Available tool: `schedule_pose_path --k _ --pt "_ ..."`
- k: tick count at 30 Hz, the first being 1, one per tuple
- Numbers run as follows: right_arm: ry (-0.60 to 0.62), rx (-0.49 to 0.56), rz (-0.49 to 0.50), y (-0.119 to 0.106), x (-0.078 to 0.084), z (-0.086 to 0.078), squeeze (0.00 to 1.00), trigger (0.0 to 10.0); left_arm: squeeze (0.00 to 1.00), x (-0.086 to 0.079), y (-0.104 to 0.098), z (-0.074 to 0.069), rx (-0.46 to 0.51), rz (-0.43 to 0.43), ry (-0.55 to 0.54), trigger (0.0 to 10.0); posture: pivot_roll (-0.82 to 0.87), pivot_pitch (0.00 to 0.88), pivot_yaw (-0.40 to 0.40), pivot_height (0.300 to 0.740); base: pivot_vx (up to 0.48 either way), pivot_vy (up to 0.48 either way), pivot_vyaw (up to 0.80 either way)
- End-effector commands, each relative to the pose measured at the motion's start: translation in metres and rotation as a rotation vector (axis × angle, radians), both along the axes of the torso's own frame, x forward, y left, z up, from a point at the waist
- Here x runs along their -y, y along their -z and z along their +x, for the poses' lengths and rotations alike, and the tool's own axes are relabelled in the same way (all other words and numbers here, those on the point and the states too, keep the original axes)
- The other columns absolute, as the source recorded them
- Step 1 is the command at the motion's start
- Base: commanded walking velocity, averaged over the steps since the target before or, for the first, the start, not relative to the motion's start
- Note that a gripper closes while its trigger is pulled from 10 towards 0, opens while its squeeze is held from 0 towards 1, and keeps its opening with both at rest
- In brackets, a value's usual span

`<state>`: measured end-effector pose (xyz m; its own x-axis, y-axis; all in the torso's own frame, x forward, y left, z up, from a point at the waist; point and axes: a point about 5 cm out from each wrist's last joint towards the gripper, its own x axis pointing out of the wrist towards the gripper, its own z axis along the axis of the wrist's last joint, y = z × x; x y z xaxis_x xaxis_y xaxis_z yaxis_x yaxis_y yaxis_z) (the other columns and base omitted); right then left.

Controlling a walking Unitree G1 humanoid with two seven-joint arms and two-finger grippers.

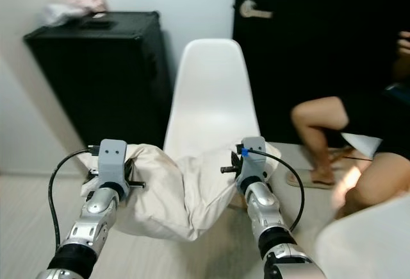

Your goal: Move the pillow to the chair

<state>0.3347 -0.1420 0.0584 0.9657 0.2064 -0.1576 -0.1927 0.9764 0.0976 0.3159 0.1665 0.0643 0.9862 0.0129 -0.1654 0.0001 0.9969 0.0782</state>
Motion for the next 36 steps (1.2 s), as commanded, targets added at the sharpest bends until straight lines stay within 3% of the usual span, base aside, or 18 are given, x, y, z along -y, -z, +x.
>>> schedule_pose_path --k 1,14,21,23,27,36 --pt "-0.007 0.026 0.007 -0.007 -0.003 0.004 0.00 10.0 0.00 0.006 -0.007 0.003 0.041 0.002 0.023 10.0 0.01 0.022 -0.006 0.740 0.000 0.000 -0.80" --pt "0.085 0.012 0.023 -0.006 0.017 0.004 0.00 10.0 0.00 0.010 -0.004 0.001 0.028 0.005 0.022 10.0 0.00 0.027 0.001 0.740 0.000 0.000 -0.80" --pt "0.156 0.011 0.024 -0.007 0.027 0.005 0.00 10.0 0.00 0.010 -0.005 0.004 0.017 -0.067 -0.028 10.0 0.00 0.032 0.003 0.740 0.000 0.000 -0.80" --pt "0.165 0.007 0.026 -0.006 0.029 0.004 0.00 10.0 0.00 0.010 -0.004 0.005 0.002 -0.061 -0.033 10.0 0.00 0.032 0.003 0.740 0.000 0.000 -0.80" --pt "0.178 0.001 0.028 -0.005 0.031 0.003 0.00 10.0 0.00 0.011 0.000 0.005 -0.013 0.040 -0.043 10.0 -0.01 0.033 0.007 0.740 0.000 0.000 -0.80" --pt "0.176 0.001 0.026 -0.004 0.029 0.002 0.00 10.0 0.00 0.008 0.000 0.007 -0.029 0.055 -0.086 10.0 -0.01 0.034 0.007 0.740 0.000 0.000 -0.80"
